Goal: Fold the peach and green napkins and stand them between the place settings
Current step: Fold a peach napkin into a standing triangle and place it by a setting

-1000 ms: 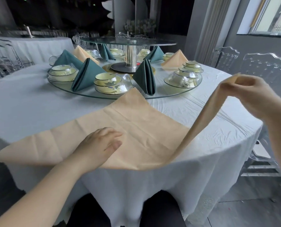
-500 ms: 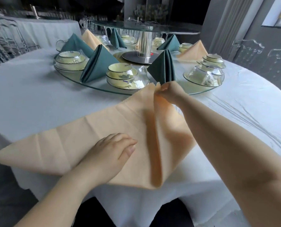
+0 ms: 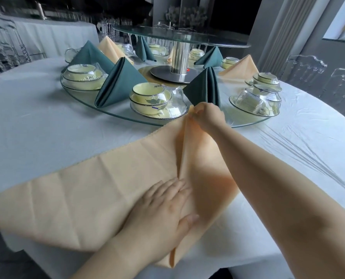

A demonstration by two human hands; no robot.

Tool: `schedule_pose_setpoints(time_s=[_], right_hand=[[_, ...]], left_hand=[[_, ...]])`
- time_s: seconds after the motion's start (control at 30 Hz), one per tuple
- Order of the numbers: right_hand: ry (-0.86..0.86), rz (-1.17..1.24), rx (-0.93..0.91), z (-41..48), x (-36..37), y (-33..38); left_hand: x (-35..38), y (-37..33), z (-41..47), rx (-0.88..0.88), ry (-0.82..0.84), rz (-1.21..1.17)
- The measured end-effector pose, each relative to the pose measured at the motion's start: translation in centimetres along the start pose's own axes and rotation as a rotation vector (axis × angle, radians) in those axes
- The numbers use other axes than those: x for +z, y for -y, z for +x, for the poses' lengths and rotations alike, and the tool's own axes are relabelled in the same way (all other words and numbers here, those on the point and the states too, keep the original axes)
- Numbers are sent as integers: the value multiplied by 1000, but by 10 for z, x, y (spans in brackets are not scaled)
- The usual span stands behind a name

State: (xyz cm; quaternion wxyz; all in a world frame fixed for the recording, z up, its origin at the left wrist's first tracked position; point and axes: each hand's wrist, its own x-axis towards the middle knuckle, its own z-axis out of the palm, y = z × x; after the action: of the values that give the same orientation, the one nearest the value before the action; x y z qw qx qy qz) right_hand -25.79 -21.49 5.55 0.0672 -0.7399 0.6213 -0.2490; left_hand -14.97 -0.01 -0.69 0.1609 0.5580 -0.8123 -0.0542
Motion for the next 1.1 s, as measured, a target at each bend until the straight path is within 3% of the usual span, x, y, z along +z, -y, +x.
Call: schedule_pose_setpoints(time_s=[0.17,0.3,0.4,0.53,0.63,0.77,0.83,1.0,1.1], right_hand=[[-164,139,-95,-34,-15,5],[-55,59,-352,-116,-28,-7],[54,28,-554,-166,-24,-24],[189,-71,-640,-168,-21,-51],[145,-204,-535,-146,-28,-76],[101,-201,-33,-122,-42,-103],[44,-200,88,-122,-42,-100],[56,-262,37,-125,-44,-94],[43,-286,-6,-125,-45,-92]], left_hand=[[1,-3,-1,2,-89,73],[4,-4,-2,21,-126,92],[0,-6,-2,-38,-30,85],[-9,-10,1,-97,58,113],[-10,-12,1,-105,12,94],[1,-8,-2,-34,29,164],[-2,-8,-2,-53,3,140],[-12,-5,-9,180,-277,-109],[-9,-1,-26,333,-277,-123]])
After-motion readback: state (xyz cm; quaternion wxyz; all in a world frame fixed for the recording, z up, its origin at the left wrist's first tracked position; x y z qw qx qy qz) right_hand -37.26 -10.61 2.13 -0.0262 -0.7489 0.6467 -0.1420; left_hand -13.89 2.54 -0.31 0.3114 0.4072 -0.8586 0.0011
